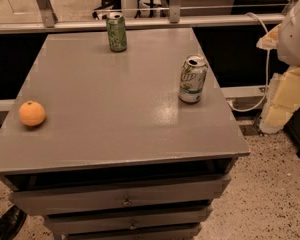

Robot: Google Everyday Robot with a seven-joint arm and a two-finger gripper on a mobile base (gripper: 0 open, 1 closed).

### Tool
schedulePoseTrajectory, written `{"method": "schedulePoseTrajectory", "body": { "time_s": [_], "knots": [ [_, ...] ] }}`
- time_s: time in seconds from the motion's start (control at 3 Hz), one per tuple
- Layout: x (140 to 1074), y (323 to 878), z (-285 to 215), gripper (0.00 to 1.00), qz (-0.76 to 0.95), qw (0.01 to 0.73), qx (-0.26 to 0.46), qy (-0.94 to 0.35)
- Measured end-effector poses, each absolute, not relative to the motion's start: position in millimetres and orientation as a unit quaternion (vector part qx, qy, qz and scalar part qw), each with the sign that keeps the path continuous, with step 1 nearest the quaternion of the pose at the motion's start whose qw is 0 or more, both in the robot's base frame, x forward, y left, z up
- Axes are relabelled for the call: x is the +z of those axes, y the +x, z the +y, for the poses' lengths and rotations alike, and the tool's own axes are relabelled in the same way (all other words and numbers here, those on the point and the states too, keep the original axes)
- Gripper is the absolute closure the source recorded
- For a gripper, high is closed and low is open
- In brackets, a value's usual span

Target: Pick 7up can

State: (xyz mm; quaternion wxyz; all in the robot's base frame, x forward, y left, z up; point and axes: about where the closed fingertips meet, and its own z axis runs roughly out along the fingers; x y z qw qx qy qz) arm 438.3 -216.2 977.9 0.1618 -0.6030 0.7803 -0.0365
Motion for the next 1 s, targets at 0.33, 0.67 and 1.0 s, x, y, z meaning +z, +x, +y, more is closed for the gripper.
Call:
{"method": "schedulePoseTrajectory", "body": {
  "time_s": [0.33, 0.67, 1.0],
  "knots": [
    [976, 441, -217, 0.0, 0.781, 0.166, -0.034, -0.601],
    [961, 470, -229, 0.0, 0.79, 0.213, -0.003, -0.575],
    [941, 507, -234, 0.0, 0.795, 0.26, 0.041, -0.546]
  ]
}}
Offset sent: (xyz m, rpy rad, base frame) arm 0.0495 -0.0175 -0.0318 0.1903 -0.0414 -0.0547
